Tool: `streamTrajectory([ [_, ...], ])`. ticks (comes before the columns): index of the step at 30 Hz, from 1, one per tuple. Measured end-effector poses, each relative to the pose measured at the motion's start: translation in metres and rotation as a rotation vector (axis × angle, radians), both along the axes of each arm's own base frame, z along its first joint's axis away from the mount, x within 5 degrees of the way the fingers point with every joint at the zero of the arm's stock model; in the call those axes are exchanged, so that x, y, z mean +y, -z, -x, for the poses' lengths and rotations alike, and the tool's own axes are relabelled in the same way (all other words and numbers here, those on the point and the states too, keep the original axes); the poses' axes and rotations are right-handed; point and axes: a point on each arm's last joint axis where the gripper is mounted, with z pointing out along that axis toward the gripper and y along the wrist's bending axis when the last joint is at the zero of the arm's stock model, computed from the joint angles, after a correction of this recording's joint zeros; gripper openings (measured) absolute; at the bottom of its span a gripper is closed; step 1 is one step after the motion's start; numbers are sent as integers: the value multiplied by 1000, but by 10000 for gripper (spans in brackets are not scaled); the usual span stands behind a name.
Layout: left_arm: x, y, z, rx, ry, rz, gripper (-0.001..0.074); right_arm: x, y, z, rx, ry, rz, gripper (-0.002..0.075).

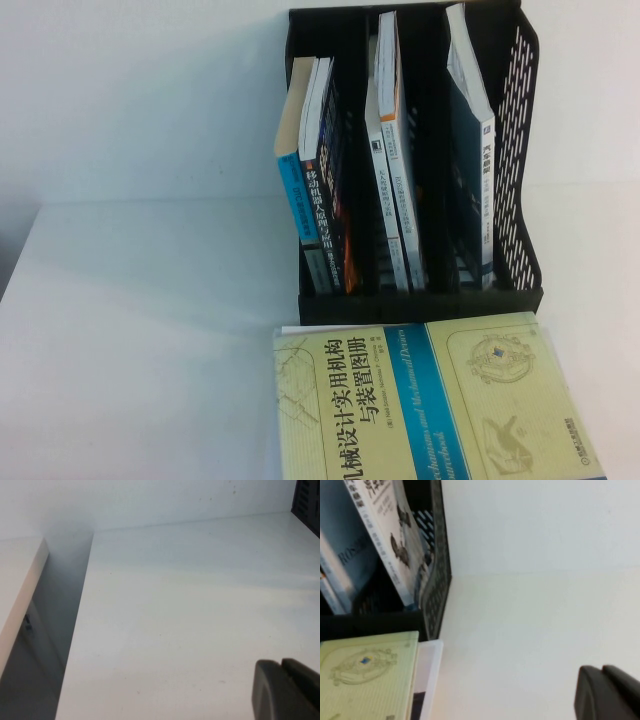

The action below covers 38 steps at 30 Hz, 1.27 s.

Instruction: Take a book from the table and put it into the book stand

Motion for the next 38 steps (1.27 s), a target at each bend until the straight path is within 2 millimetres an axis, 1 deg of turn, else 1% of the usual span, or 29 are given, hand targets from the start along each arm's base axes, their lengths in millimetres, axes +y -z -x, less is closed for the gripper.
streamTrajectory([
  [6, 0, 0, 0, 0, 0, 0, -1, -3, 31, -2, 66, 59, -1, -3],
  [9, 0, 0, 0, 0, 0, 0, -1, -3, 36, -1, 95, 62, -2, -3],
  [38, 0, 0, 0, 2, 0, 0, -1, -3, 37, 0, 122, 58, 0, -3],
])
